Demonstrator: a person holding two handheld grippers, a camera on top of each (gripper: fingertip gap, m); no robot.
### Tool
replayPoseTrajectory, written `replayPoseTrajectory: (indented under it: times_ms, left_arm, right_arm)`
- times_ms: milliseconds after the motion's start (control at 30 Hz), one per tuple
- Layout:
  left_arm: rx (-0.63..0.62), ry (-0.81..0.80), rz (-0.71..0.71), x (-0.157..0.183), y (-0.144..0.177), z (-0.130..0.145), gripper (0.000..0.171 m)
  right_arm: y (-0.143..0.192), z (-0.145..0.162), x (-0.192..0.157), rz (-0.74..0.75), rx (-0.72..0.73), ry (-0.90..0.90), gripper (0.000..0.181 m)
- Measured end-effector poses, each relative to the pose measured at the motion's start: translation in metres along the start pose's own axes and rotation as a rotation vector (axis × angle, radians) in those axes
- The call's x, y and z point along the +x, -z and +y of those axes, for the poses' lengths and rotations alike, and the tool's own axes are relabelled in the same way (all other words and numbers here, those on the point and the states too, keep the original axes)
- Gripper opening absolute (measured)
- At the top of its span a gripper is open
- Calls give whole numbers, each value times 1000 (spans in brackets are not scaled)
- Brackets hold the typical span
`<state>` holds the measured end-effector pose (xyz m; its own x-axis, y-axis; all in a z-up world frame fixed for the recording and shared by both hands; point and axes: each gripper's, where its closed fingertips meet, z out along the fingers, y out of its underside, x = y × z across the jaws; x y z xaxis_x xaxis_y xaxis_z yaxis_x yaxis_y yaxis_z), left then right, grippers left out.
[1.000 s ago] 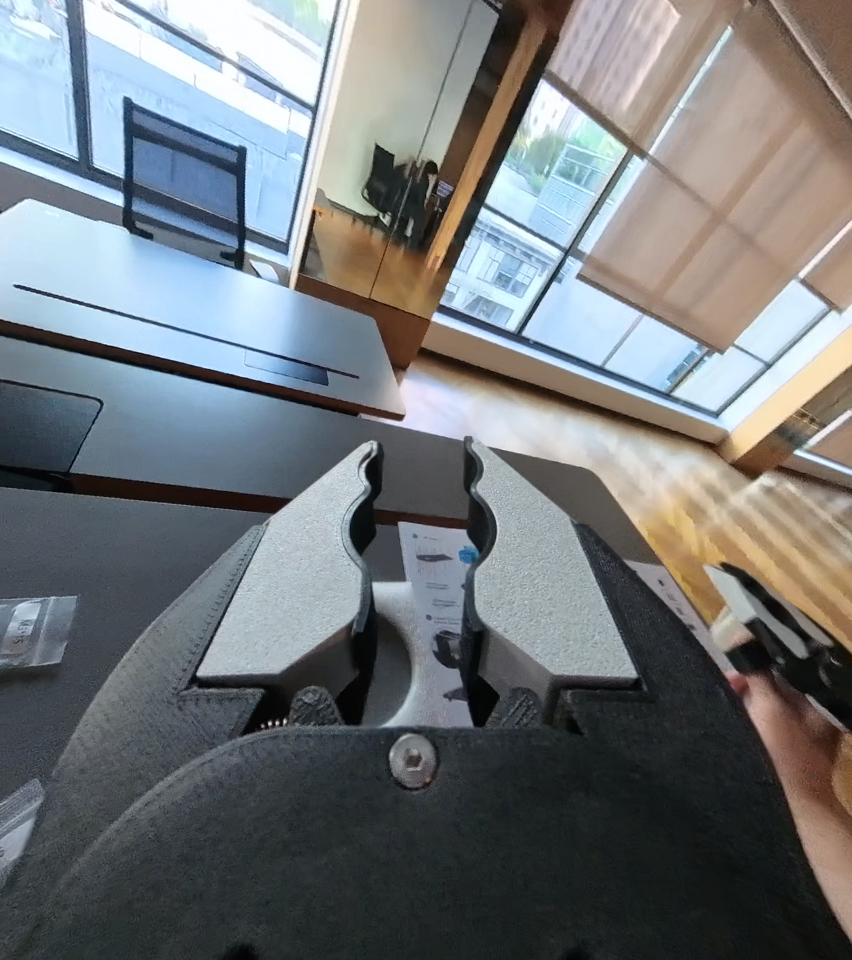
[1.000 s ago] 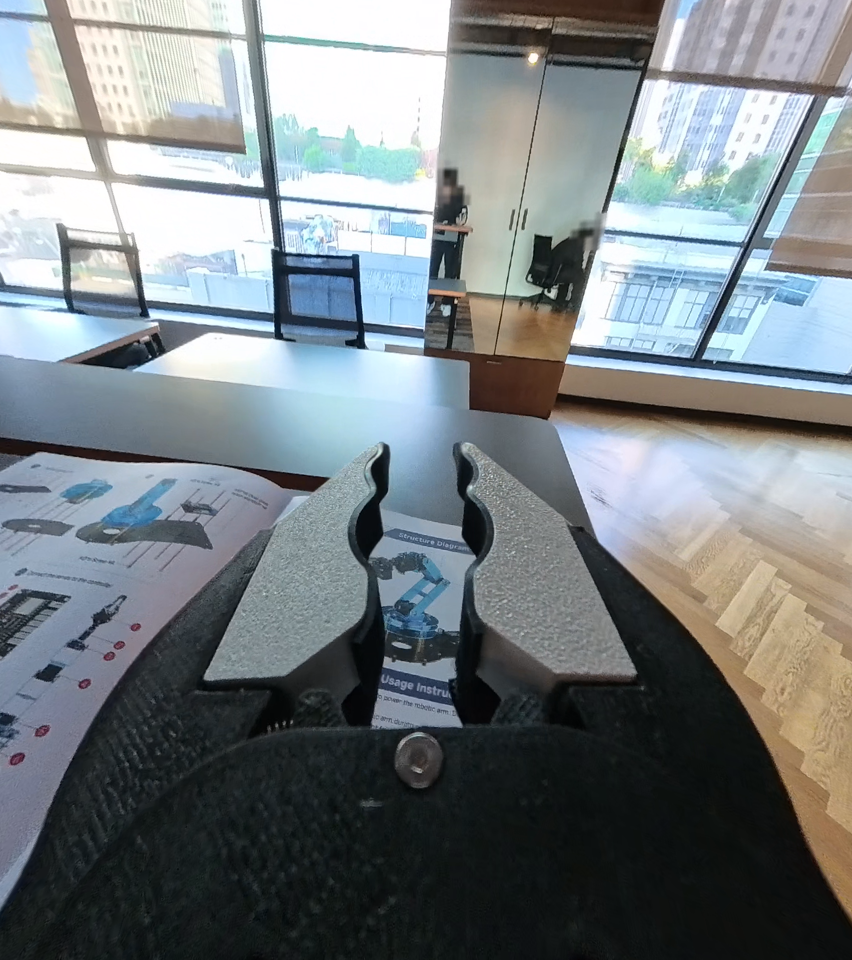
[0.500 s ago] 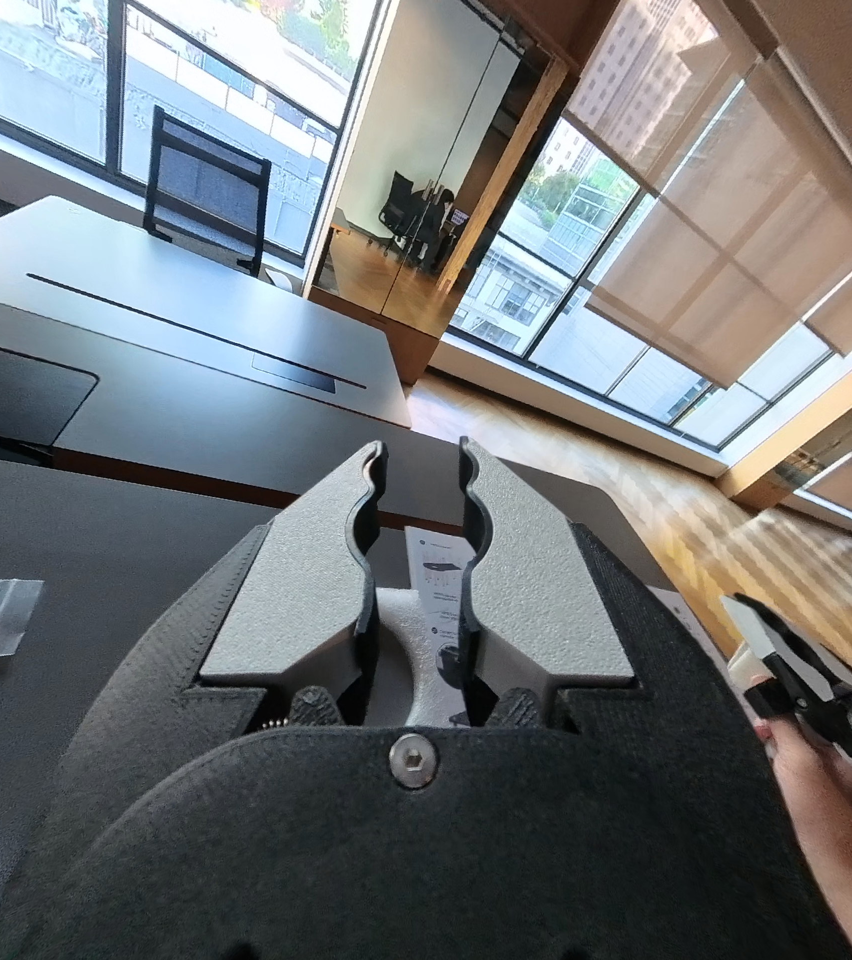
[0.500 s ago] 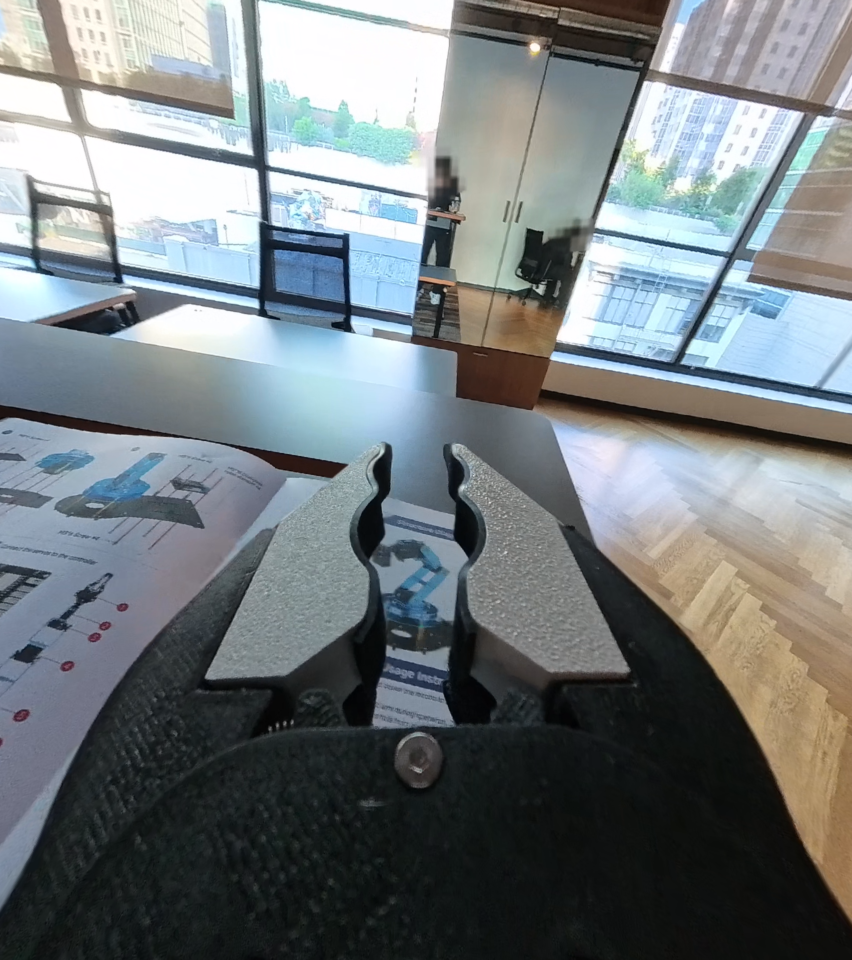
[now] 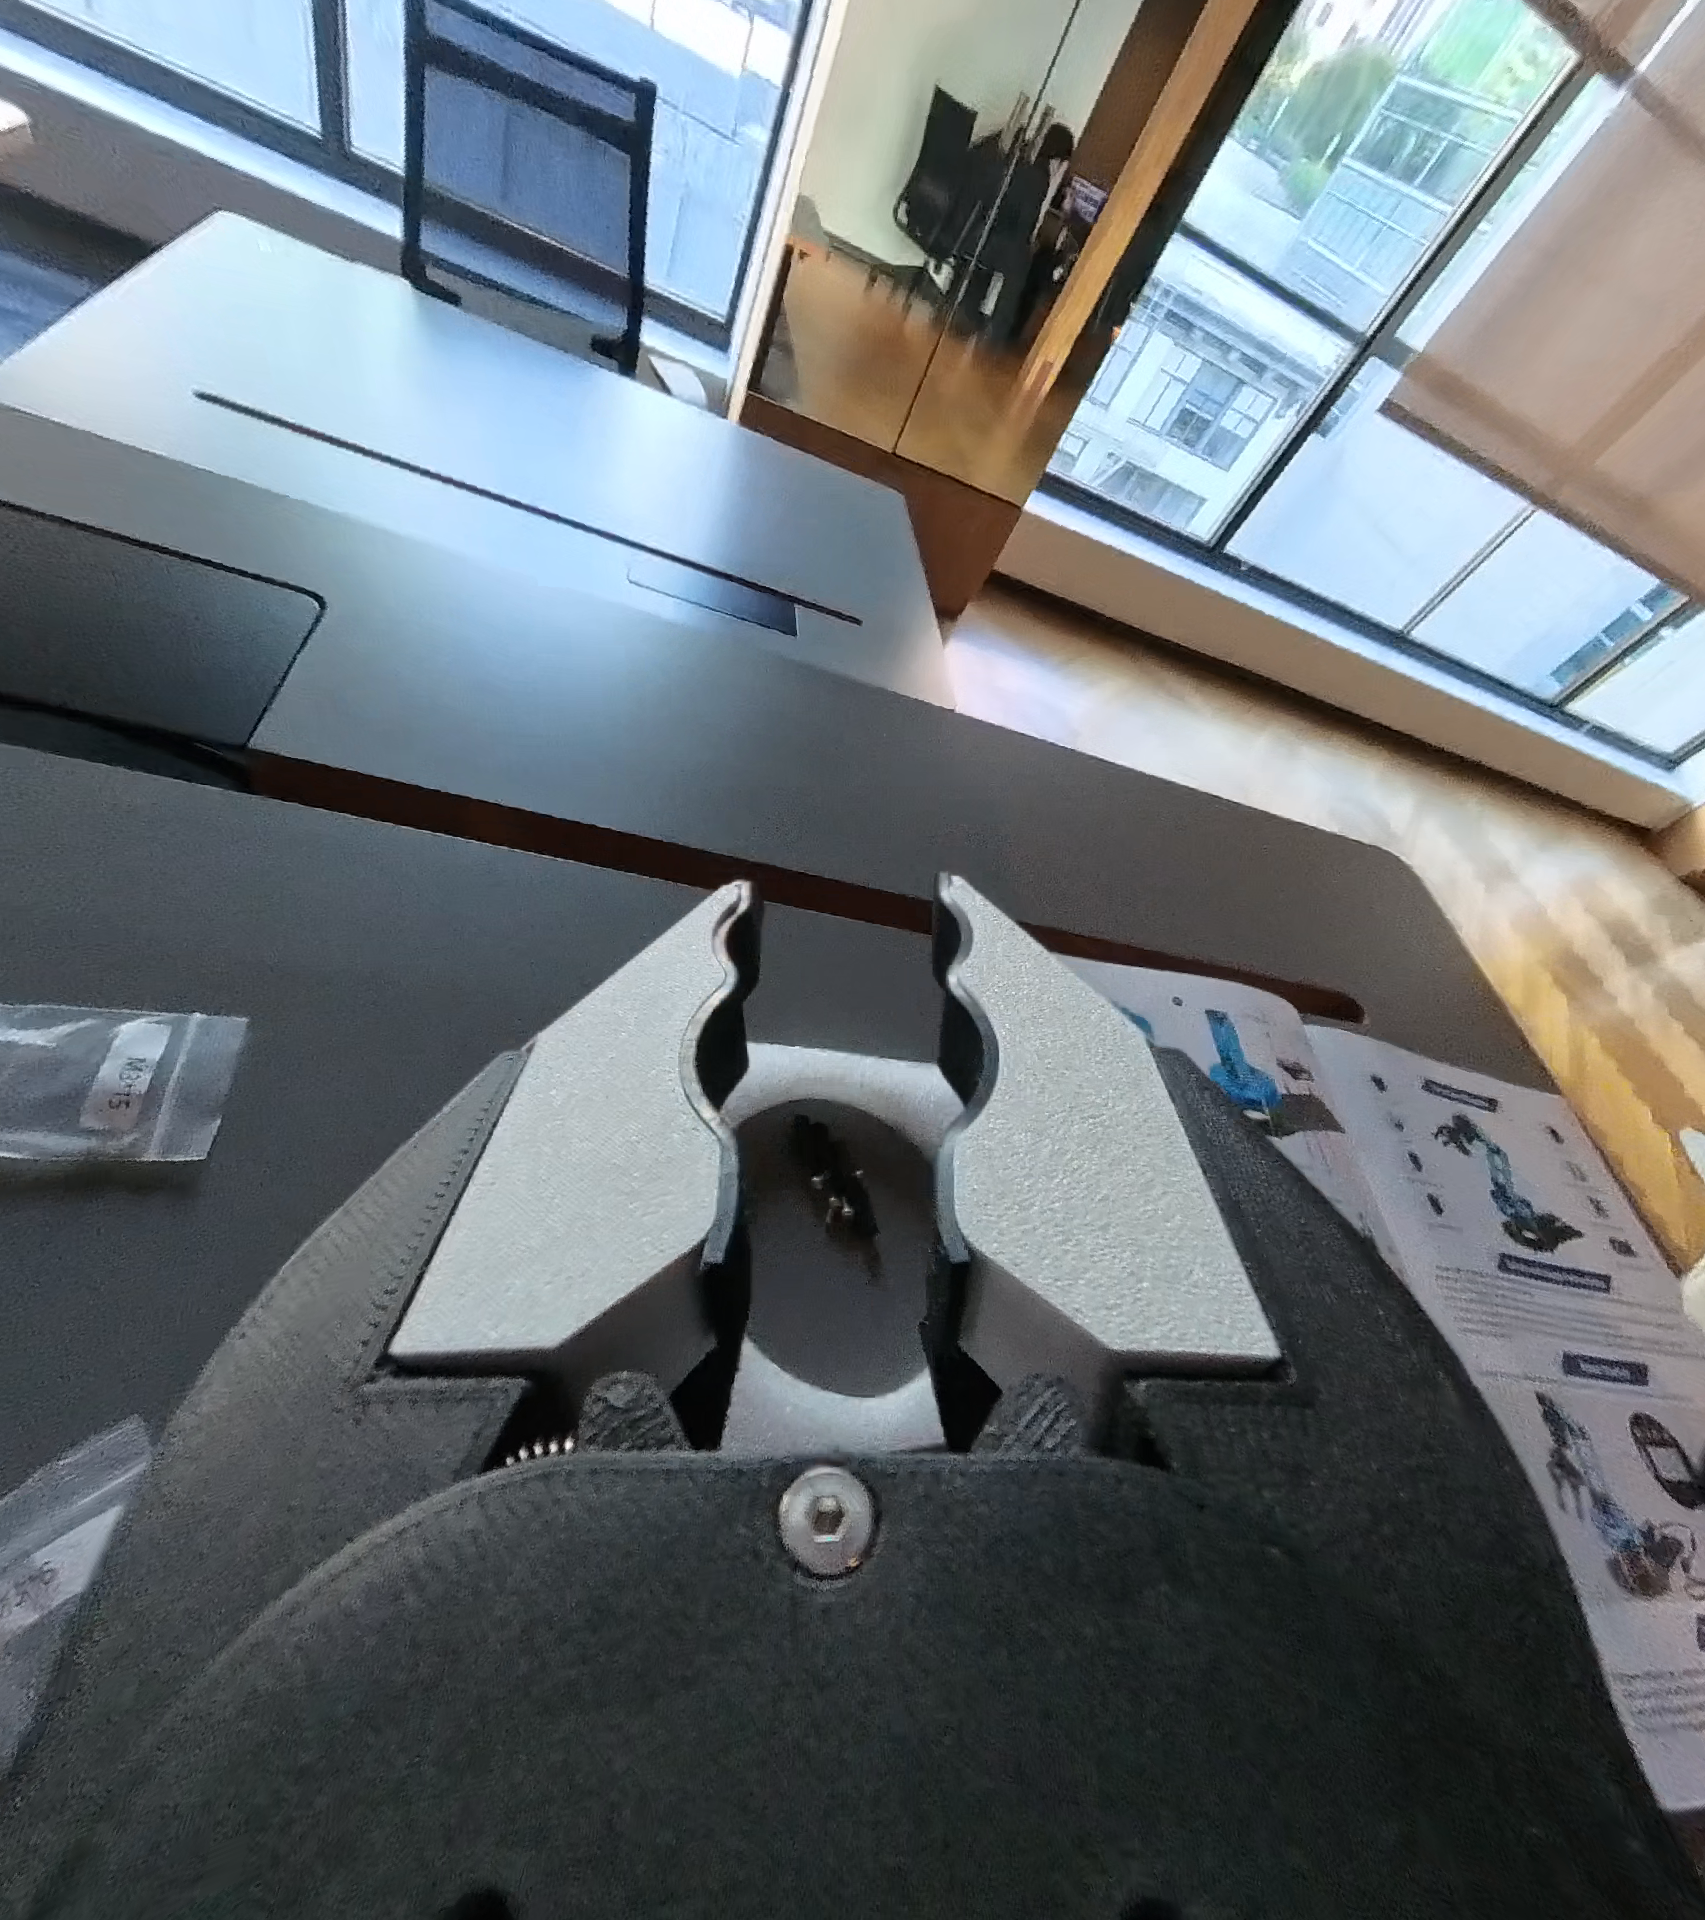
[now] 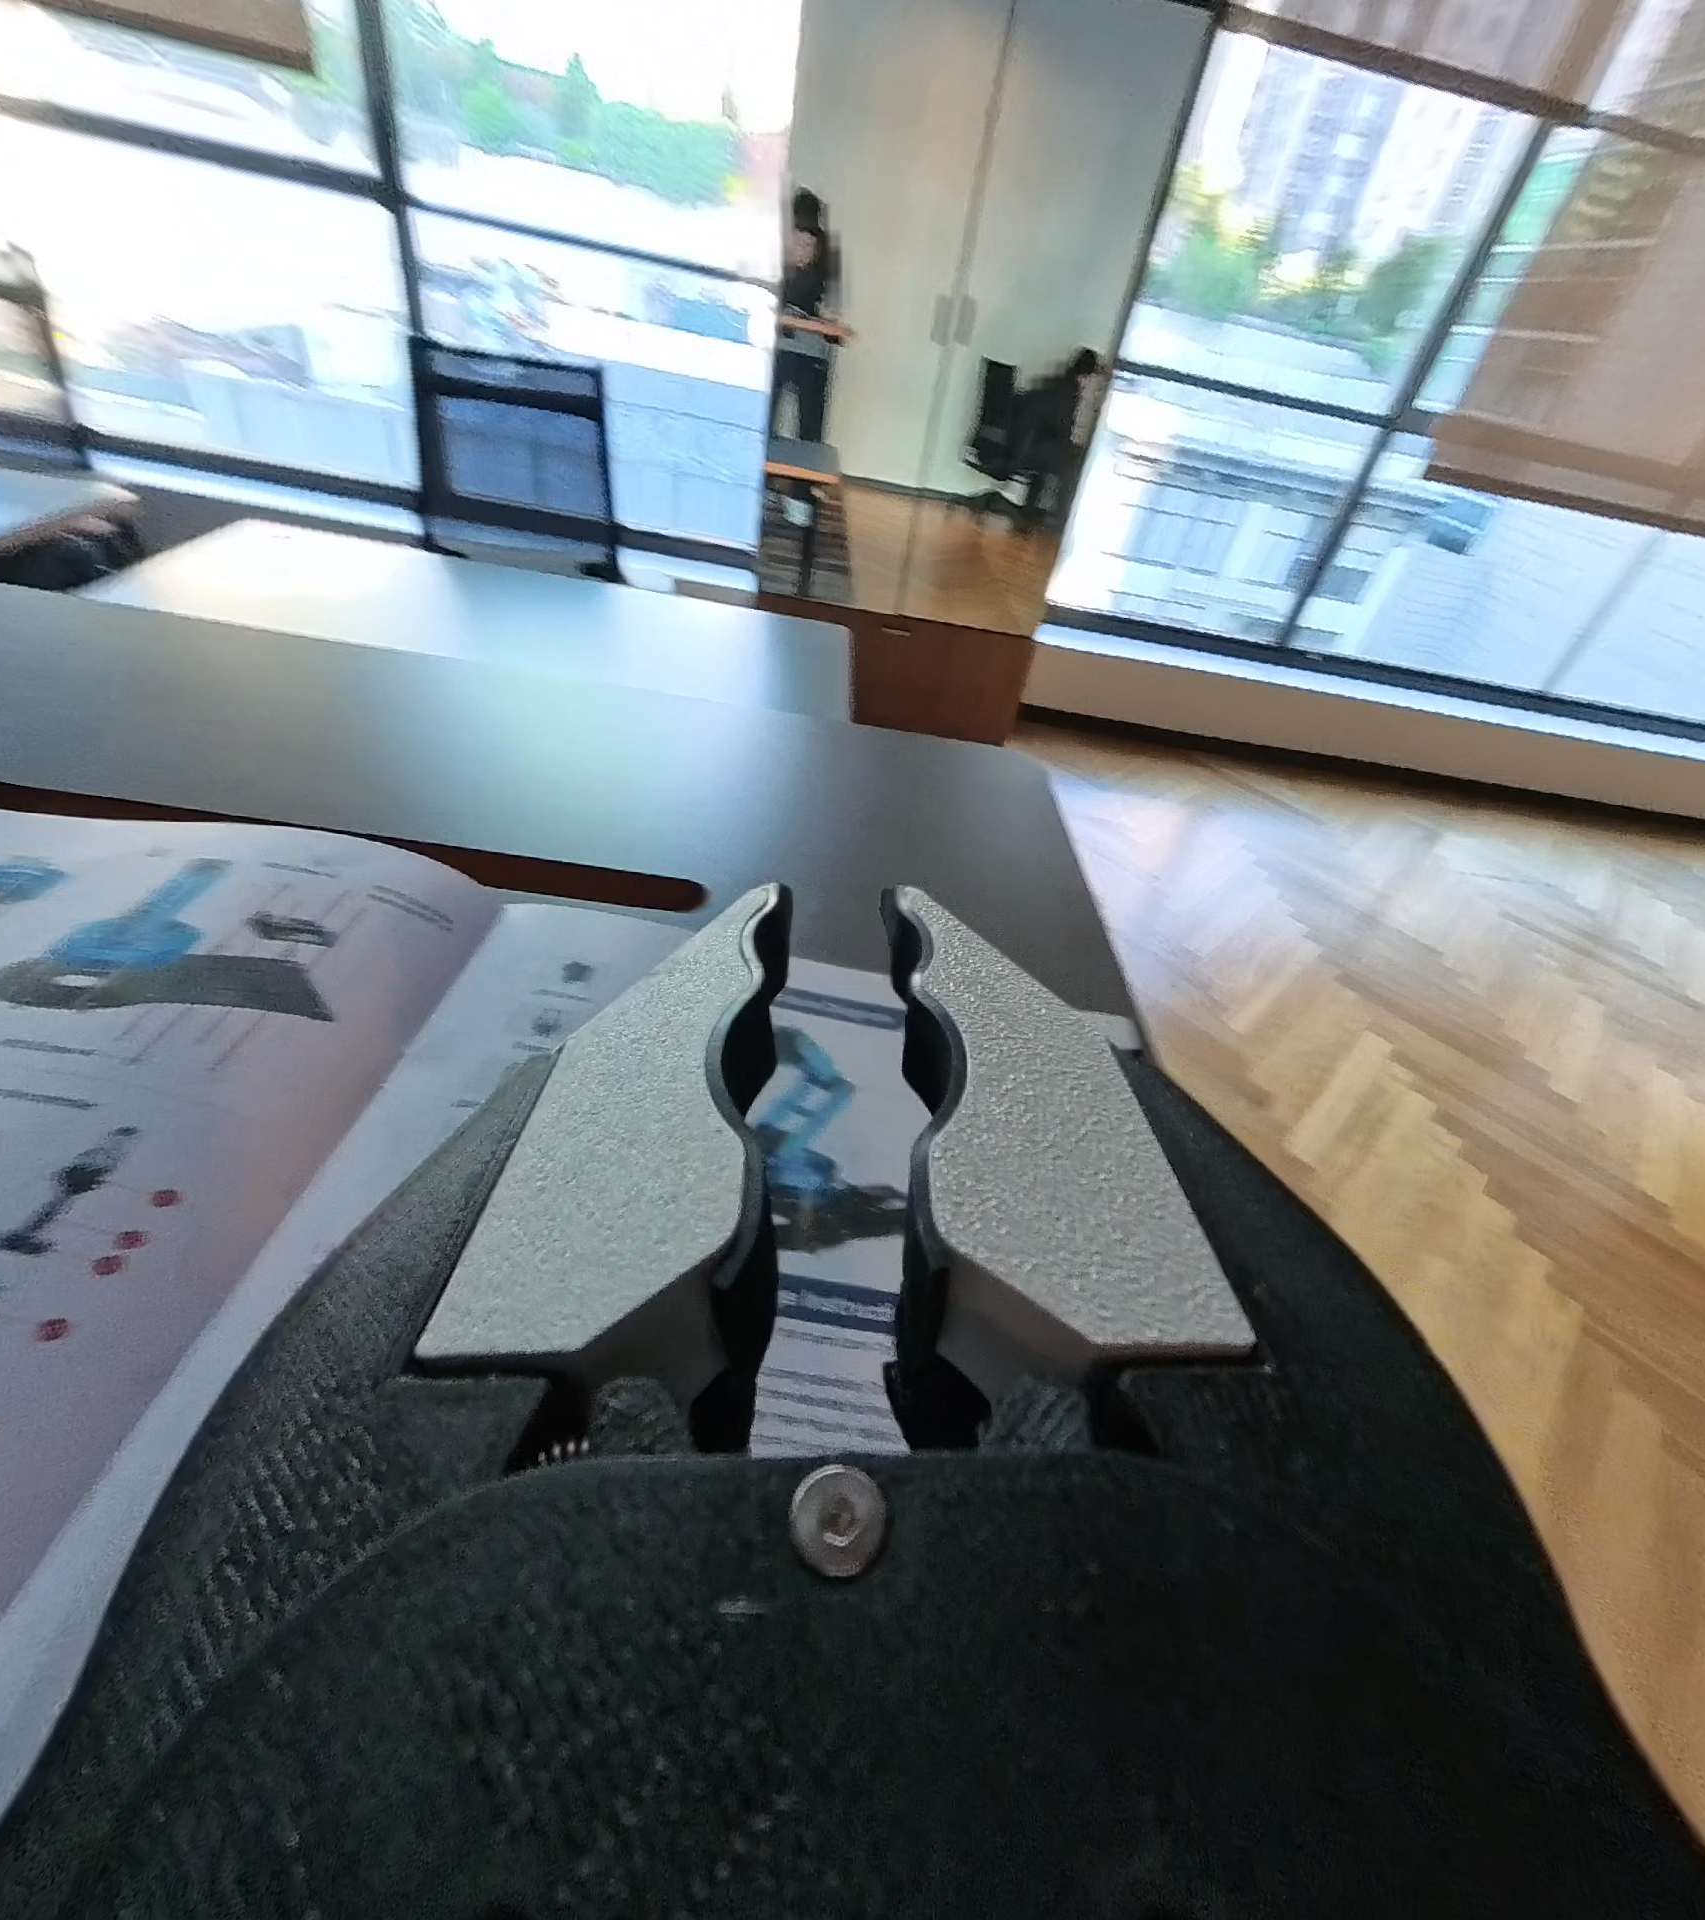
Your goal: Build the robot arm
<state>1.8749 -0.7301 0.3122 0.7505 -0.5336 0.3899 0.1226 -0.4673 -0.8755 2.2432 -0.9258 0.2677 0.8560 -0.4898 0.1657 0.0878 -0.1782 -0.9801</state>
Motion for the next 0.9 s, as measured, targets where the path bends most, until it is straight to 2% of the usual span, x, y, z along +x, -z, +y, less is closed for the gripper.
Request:
replayPoseTrajectory:
  times_ms: [100,167,267,467,900]
  left_arm:
    - [1,1,29,8,-2,1,31]
    - [-22,-28,22,10,-3,5,31]
    - [-30,-24,34,13,-5,8,31]
    - [-12,-7,60,18,-4,6,29]
    - [1,7,77,21,-3,4,27]
  right_arm:
    - [5,-12,-16,-105,61,-72,17]
    - [5,-9,-21,-150,42,-115,14]
    - [4,-6,-18,-148,30,-153,14]
    - [4,-10,-18,-124,53,-88,14]
    - [4,-9,-20,-140,54,-95,13]
